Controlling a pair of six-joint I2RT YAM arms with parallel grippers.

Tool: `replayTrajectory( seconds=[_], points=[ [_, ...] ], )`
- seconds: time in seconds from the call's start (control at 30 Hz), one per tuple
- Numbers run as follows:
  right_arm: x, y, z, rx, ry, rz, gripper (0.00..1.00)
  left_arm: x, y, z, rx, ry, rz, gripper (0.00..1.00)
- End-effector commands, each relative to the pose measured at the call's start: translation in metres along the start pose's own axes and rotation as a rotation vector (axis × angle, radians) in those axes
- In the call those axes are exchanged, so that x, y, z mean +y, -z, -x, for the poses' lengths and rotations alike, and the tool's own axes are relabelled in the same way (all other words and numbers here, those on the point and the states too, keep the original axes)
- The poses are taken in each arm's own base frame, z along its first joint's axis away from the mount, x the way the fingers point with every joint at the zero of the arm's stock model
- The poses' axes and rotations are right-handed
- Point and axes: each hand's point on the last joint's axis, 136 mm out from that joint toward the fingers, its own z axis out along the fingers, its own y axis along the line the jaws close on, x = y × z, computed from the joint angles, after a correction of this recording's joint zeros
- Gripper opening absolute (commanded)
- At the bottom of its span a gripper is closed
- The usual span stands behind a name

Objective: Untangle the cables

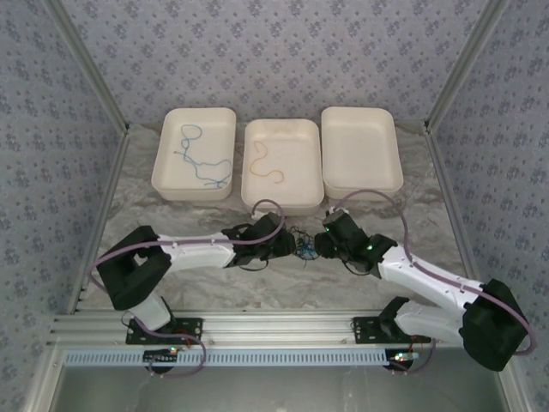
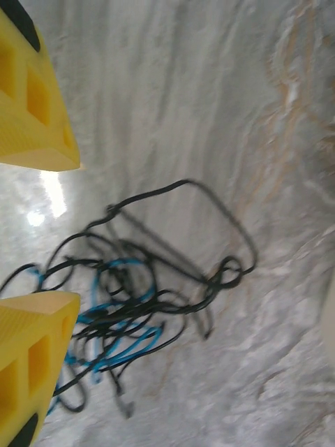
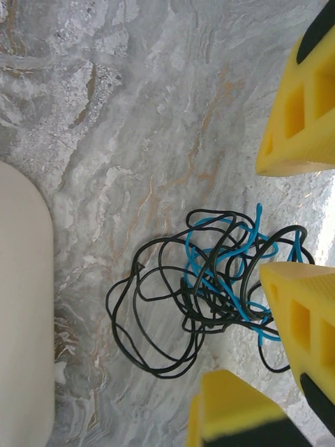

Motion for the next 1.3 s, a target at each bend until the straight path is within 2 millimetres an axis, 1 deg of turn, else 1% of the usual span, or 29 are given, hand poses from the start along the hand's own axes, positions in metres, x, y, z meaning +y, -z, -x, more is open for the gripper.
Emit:
replayTrajectory(
  seconds=[0.0,0.07,0.13,0.23,0.33,0.47,0.53,0.57,0.6,0.63,0.67,0.77,0.83,0.9,1.0,1.07,1.17,1.27],
  points=[
    [0.004,0.006,0.009,-0.038,-0.032,0.03,0.38,-0.011,-0.005,0.023,-0.06,-0.015,-0.014,0.48],
    [0.005,0.007,0.009,-0.037,-0.032,0.035,0.38,0.0,-0.007,0.029,-0.073,-0.021,0.056,0.48],
    [0.005,0.007,0.009,-0.037,-0.032,0.037,0.37,0.002,-0.012,0.031,-0.066,-0.017,0.051,0.48],
    [0.006,0.007,0.009,-0.041,-0.032,0.04,0.36,-0.008,-0.018,0.035,-0.07,-0.017,0.004,0.47],
    [0.006,0.006,0.009,-0.042,-0.032,0.042,0.36,-0.017,-0.023,0.038,-0.071,-0.019,-0.01,0.43],
    [0.006,0.005,0.009,-0.041,-0.032,0.043,0.36,-0.015,-0.033,0.036,-0.055,-0.017,0.012,0.28],
    [0.006,0.005,0.009,-0.04,-0.032,0.041,0.35,-0.012,-0.034,0.035,-0.058,-0.013,0.015,0.14],
    [0.006,0.005,0.008,-0.039,-0.032,0.041,0.35,-0.011,-0.034,0.035,-0.063,-0.011,0.016,0.03],
    [0.005,0.005,0.008,-0.04,-0.032,0.04,0.34,-0.011,-0.031,0.036,-0.076,-0.007,0.014,0.0],
    [0.005,0.004,0.007,-0.04,-0.032,0.041,0.34,-0.012,-0.027,0.037,-0.09,-0.005,0.004,0.0],
    [0.005,0.005,0.008,-0.044,-0.034,0.043,0.33,-0.017,-0.02,0.039,-0.113,-0.006,-0.019,0.0],
    [0.005,0.01,0.01,-0.071,-0.039,0.061,0.34,-0.033,0.013,0.05,-0.174,-0.033,-0.053,0.0],
    [0.009,0.015,0.015,-0.107,-0.044,0.095,0.38,-0.044,0.033,0.057,-0.196,-0.052,-0.076,0.0],
    [0.012,0.021,0.022,-0.147,-0.053,0.127,0.45,-0.055,0.05,0.063,-0.199,-0.076,-0.103,0.0],
    [0.02,0.027,0.031,-0.184,-0.061,0.177,0.5,-0.069,0.067,0.067,-0.191,-0.109,-0.141,0.0],
    [0.025,0.031,0.035,-0.202,-0.067,0.204,0.5,-0.077,0.077,0.071,-0.2,-0.117,-0.168,0.0],
    [0.027,0.039,0.042,-0.238,-0.074,0.225,0.51,-0.089,0.094,0.079,-0.223,-0.119,-0.211,0.0],
    [0.028,0.052,0.049,-0.284,-0.081,0.246,0.5,-0.1,0.11,0.084,-0.23,-0.119,-0.253,0.0]
  ],
)
